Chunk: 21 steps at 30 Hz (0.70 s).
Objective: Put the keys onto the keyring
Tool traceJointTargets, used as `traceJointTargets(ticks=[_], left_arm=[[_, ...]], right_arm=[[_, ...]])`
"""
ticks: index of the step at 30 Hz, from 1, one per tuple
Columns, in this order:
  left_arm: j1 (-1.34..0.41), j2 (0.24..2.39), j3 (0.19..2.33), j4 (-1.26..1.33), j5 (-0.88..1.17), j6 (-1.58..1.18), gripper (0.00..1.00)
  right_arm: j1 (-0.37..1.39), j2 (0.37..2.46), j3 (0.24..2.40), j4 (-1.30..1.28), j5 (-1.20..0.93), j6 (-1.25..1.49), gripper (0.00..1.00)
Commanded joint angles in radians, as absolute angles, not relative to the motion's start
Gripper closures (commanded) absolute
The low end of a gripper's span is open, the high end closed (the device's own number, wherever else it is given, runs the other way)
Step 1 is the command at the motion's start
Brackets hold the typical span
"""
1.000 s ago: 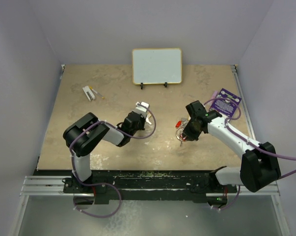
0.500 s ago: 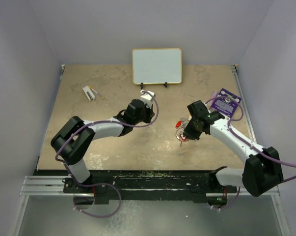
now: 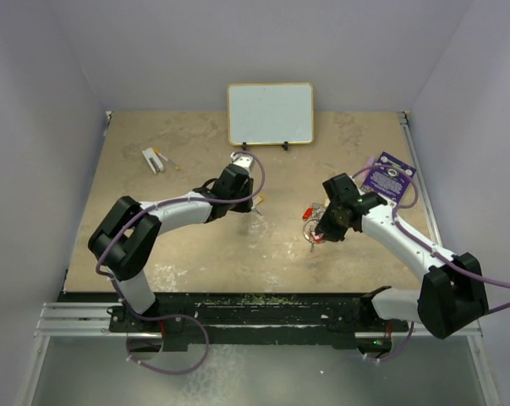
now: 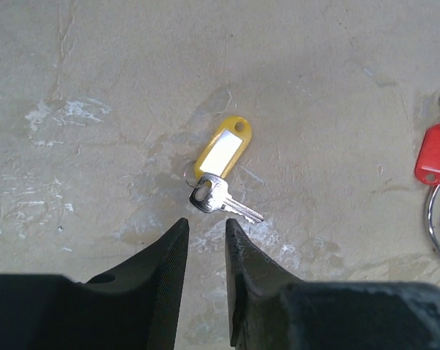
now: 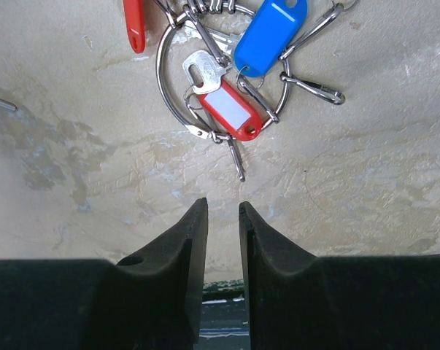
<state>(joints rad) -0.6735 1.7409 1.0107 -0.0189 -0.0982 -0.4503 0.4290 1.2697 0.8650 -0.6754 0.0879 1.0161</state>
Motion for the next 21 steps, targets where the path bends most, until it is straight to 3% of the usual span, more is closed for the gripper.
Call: traceJointTargets(ticks=[1, 12, 21], left_arm=[[-0.671, 1.744, 1.046, -0.023, -0.139, -0.582, 0.68], [-0.674, 1.855, 0.965, 0.209, -0.288, -0.632, 0.57], [-0.707, 1.904, 0.945, 0.323, -0.355, -0.658, 0.56]], right_arm=[[0.423, 1.286, 0.892, -0.681, 0.105, 0.986, 0.72], [0.423, 1.285, 0.903, -0.702, 0.114, 0.971, 0.72], [0.423, 1.301, 0.934, -0.740, 0.130, 0.931, 0.72]])
